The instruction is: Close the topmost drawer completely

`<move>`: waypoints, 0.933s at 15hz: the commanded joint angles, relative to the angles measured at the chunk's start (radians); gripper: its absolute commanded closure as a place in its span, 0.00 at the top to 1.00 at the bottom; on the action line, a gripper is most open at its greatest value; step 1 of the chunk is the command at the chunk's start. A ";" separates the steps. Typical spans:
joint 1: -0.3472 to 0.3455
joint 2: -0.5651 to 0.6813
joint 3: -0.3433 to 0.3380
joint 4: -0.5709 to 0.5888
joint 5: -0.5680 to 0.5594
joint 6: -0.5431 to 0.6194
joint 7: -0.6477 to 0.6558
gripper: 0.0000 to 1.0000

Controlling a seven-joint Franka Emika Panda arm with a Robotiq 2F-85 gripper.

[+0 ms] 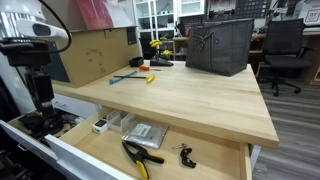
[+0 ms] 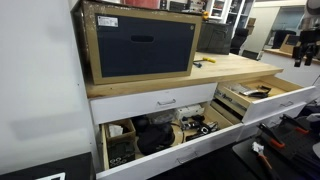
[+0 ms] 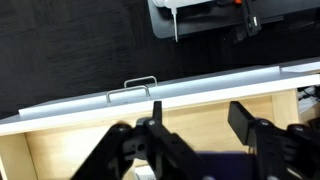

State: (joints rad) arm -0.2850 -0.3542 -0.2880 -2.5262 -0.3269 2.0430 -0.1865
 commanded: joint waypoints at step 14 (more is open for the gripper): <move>-0.107 0.263 -0.049 -0.190 -0.278 0.460 0.044 0.00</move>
State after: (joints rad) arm -0.3860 -0.1646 -0.3349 -2.7184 -0.5631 2.4238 -0.1637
